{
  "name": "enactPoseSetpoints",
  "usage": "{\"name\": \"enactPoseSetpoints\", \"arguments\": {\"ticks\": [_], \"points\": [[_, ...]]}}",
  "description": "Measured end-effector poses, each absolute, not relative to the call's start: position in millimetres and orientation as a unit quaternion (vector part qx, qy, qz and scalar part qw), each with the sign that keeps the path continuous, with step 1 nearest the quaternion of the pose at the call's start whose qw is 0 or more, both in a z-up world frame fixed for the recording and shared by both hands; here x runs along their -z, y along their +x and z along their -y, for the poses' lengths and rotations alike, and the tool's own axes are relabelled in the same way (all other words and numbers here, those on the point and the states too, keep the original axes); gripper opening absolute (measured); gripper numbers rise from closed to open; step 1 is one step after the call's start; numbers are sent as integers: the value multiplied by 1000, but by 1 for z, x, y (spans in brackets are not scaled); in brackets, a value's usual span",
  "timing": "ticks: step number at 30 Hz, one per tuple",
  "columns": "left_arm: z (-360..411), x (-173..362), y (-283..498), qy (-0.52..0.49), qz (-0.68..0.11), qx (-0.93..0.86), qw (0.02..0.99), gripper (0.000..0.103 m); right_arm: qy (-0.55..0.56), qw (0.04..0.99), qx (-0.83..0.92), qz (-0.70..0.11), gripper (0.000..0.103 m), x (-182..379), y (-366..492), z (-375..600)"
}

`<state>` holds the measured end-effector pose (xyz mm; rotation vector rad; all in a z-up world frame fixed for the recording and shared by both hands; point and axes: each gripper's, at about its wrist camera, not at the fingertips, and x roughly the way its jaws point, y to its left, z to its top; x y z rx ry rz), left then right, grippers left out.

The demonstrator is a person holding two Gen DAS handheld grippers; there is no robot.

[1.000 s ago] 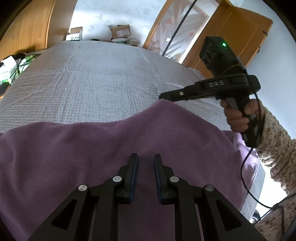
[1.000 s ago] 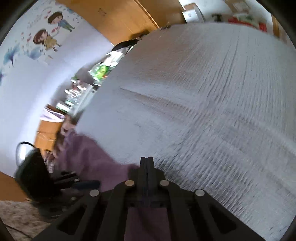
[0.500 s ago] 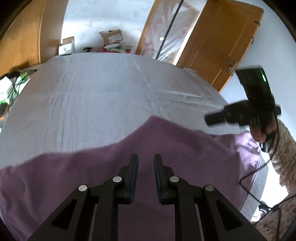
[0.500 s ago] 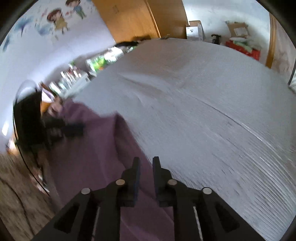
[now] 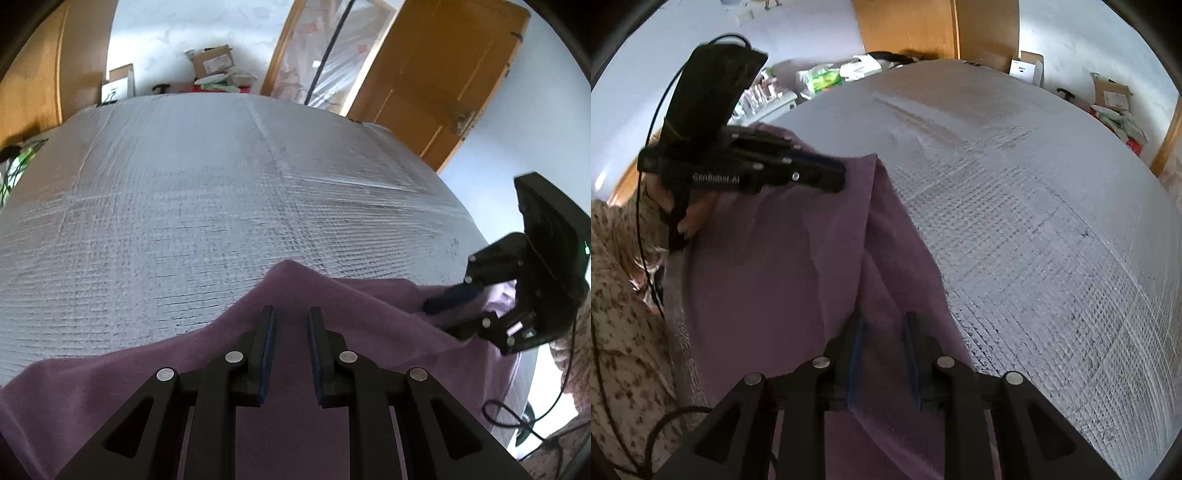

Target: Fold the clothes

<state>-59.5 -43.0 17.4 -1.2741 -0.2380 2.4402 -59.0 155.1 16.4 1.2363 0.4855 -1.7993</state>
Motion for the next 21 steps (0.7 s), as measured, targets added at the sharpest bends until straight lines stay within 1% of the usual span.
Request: {"name": "enactPoseSetpoints", "arguments": {"ticks": [6,7,8,9,12,14,16,21], "points": [[42,-15,-63,-452,83,-869,184,18,503,420,730,-192,22,-12,-61,-147],[42,-15,-63,-452,85,-869,184,18,503,418,732,-192,19,-12,-59,-145],[43,-15,-63,-451,86,-869,184,18,500,417,733,-194,7,-13,-57,-143],[43,-14,-62,-450,87,-870,183,18,499,416,736,-192,4,-14,-57,-145],[43,-14,-60,-447,86,-872,180,18,487,404,756,-167,4,-22,-58,-153],[43,-13,-59,-447,91,-872,180,18,476,384,780,-135,3,-30,-67,-164],[44,-12,-58,-446,93,-872,181,18,482,384,781,-101,4,-30,-74,-171],[46,-15,-50,-440,88,-877,171,18,503,352,784,-91,4,-11,-83,-166]]}}
